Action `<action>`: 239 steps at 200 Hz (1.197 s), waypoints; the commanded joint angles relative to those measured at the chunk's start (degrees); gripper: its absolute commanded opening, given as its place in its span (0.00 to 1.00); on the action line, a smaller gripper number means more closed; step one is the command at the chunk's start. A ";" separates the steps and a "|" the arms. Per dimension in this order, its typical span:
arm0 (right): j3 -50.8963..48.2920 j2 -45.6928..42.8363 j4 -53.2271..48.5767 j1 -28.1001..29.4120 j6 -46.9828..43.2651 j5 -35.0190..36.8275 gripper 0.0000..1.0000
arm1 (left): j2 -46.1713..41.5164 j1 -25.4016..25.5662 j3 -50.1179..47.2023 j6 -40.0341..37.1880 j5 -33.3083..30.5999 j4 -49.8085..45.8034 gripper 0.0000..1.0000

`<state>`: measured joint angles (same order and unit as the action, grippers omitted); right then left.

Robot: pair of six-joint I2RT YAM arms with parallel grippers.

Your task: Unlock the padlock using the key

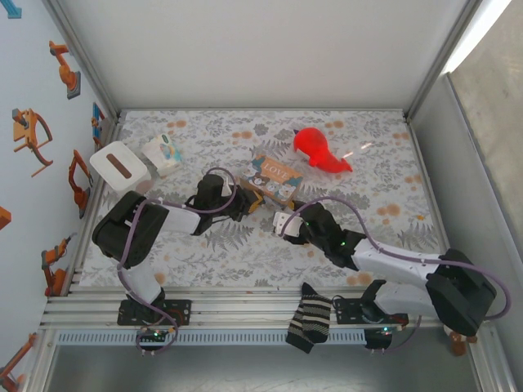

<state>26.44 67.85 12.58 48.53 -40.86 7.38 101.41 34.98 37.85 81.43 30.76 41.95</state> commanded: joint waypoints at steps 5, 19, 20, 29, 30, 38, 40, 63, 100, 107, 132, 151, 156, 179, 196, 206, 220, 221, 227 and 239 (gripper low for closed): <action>3.05 3.24 4.58 -0.02 -1.77 -2.97 0.62 | -1.77 0.55 0.10 1.18 -0.43 1.49 0.01; 4.16 5.87 6.26 -0.02 -1.77 -3.14 0.60 | -1.74 0.70 0.07 1.53 -0.44 1.78 0.01; 4.24 6.01 6.38 -0.06 -1.77 -3.15 0.59 | -1.74 0.70 0.10 1.53 -0.44 1.80 0.01; 5.03 7.57 7.51 -0.02 -1.78 -3.42 0.58 | -1.74 0.73 0.05 1.71 -0.55 1.90 0.01; 5.07 7.74 7.62 -0.02 -1.77 -3.42 0.58 | -1.74 0.72 0.09 1.71 -0.50 1.90 0.01; 5.69 9.11 8.47 -0.02 -1.77 -3.80 0.57 | -1.74 0.77 0.11 1.87 -0.53 1.88 0.01; 5.90 9.48 8.68 -0.06 -1.81 -3.85 0.57 | -1.69 0.78 0.14 1.93 -0.53 1.90 0.01; 7.84 13.27 9.77 -0.06 -2.02 -4.06 0.52 | -1.39 0.80 0.71 2.57 -0.05 0.93 0.00; 9.48 17.58 12.35 -0.02 -2.73 -3.16 0.45 | -0.93 1.03 0.72 3.30 -0.10 1.02 0.00; 9.83 18.20 12.51 -0.06 -2.81 -2.92 0.44 | -0.82 1.05 0.69 3.39 -0.10 0.94 0.00; 10.73 20.13 13.58 -0.02 -3.00 -2.12 0.41 | -0.61 1.05 0.73 3.63 -0.05 1.12 0.00; 11.35 21.14 13.95 -0.02 -3.35 -1.58 0.38 | -0.42 0.97 0.72 3.77 0.00 1.39 0.00; 11.46 21.38 14.01 -0.02 -3.36 -1.50 0.37 | -0.33 1.09 0.72 3.87 0.00 1.54 0.00; 11.56 22.39 14.64 -0.05 -3.35 -0.92 0.32 | 0.14 1.10 0.57 4.52 0.00 2.57 0.00; 11.45 23.00 15.29 -0.06 -3.35 -0.46 0.27 | 0.44 1.14 0.60 4.74 0.09 2.86 0.00; 11.42 23.18 15.52 -0.02 -3.39 -0.31 0.26 | 0.54 1.11 0.46 4.88 0.04 3.04 0.00; 11.27 23.44 15.72 -0.02 -3.18 -0.20 0.24 | 0.72 1.14 0.39 5.16 0.00 3.41 0.00; 11.27 23.45 15.72 -0.02 -3.18 -0.18 0.23 | 0.72 1.14 0.34 5.20 0.00 3.45 0.00; 11.27 23.61 15.82 -0.02 -3.09 -0.17 0.22 | 0.81 1.14 0.29 5.31 -0.05 3.64 0.00; 11.19 23.95 16.02 -0.02 -3.08 -0.08 0.21 | 0.94 1.12 0.24 5.54 0.00 3.92 0.00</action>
<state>36.53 91.15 26.11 48.56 -43.99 6.09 102.13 35.88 37.85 85.82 30.41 41.98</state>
